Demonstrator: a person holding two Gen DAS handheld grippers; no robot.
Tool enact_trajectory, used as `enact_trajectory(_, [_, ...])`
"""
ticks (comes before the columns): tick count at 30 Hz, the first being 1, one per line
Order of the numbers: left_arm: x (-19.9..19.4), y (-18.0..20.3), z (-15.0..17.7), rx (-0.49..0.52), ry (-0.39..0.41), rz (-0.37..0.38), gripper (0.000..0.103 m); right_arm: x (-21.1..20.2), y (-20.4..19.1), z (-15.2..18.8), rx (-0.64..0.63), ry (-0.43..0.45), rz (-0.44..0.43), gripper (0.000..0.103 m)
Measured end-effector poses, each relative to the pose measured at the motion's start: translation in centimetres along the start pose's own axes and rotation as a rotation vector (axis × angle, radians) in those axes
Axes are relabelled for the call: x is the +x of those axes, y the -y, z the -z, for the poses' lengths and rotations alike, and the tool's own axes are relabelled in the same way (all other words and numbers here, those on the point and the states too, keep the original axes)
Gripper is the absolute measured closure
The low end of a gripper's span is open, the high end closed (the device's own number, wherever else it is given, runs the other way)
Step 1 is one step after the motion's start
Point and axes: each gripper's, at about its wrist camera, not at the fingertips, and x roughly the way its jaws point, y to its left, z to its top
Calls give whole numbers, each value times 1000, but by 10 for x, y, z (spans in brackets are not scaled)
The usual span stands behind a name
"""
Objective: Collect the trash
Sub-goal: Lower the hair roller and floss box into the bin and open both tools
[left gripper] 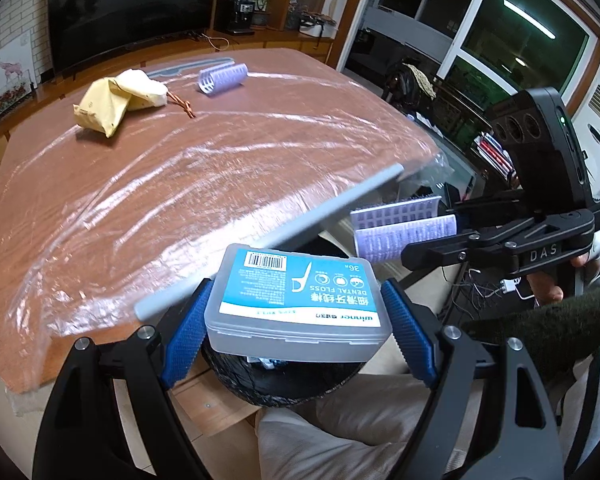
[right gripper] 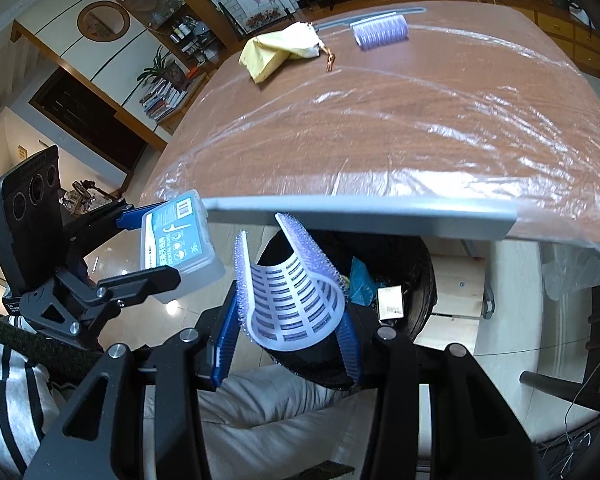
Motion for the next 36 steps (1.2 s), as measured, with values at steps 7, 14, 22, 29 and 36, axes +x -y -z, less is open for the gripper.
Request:
enact_trajectory(7, [12, 6, 9, 8, -34, 11, 19, 14, -1, 5, 6, -39, -7, 60])
enact_trajectory(14, [28, 5, 19, 22, -81, 4, 19, 28, 7, 13, 29, -79, 4, 60])
enact_trajectory(22, [45, 1, 29, 28, -122, -14, 19, 42, 16, 21, 39, -117, 28, 60])
enact_trajectory(29, [61, -2, 35, 33, -152, -35, 19, 56, 19, 22, 28, -143, 53, 60])
enact_trajectory(36, [78, -6, 44, 39, -188, -59, 19, 70, 25, 25, 29, -166, 78, 60])
